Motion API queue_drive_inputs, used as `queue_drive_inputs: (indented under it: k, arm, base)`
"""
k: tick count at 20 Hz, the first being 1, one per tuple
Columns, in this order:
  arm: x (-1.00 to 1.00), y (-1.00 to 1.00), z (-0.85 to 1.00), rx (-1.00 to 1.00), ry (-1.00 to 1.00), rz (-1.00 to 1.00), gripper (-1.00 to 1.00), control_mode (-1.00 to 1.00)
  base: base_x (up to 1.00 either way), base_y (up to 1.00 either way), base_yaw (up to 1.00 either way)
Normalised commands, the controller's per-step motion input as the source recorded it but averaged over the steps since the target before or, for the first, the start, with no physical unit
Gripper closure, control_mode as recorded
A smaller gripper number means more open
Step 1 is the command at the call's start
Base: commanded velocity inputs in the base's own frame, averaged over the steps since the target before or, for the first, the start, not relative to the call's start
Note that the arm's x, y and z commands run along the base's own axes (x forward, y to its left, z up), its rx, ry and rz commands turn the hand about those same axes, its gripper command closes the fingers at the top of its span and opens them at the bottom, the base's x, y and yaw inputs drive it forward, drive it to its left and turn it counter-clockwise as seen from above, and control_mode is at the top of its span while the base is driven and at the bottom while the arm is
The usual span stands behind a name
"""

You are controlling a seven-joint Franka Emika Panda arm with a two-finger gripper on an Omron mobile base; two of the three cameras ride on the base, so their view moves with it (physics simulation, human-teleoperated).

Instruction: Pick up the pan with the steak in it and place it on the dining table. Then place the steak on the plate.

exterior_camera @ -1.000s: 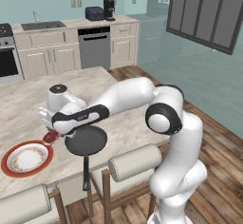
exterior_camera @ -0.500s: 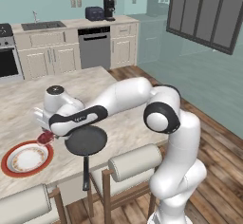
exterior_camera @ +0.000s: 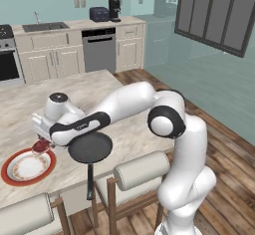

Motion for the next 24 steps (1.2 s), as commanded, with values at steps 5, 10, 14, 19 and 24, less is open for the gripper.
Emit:
queue_drive_inputs:
  k: [5, 10, 14, 19, 24]
  arm:
    - [-0.07, 0.25, -0.09, 0.08, 0.0, 0.0, 1.0, -1.0]
    - [0.0, 0.05, 0.0, 0.02, 0.01, 0.0, 1.0, -1.0]
    - [-0.04, 0.34, -0.08, -0.01, 0.04, 0.0, 1.0, -1.0]
    - [-0.04, 0.28, -0.05, -0.03, 0.03, 0.0, 1.0, -1.0]
    - [0.0, 0.0, -0.02, 0.0, 0.0, 0.0, 1.0, -1.0]
  base:
    - [0.0, 0.0, 0.0]
    - [0.0, 0.0, 0.0]
    - [0.0, 0.0, 0.0]
    - [0.0, 0.0, 0.0]
    - [0.0, 0.0, 0.0]
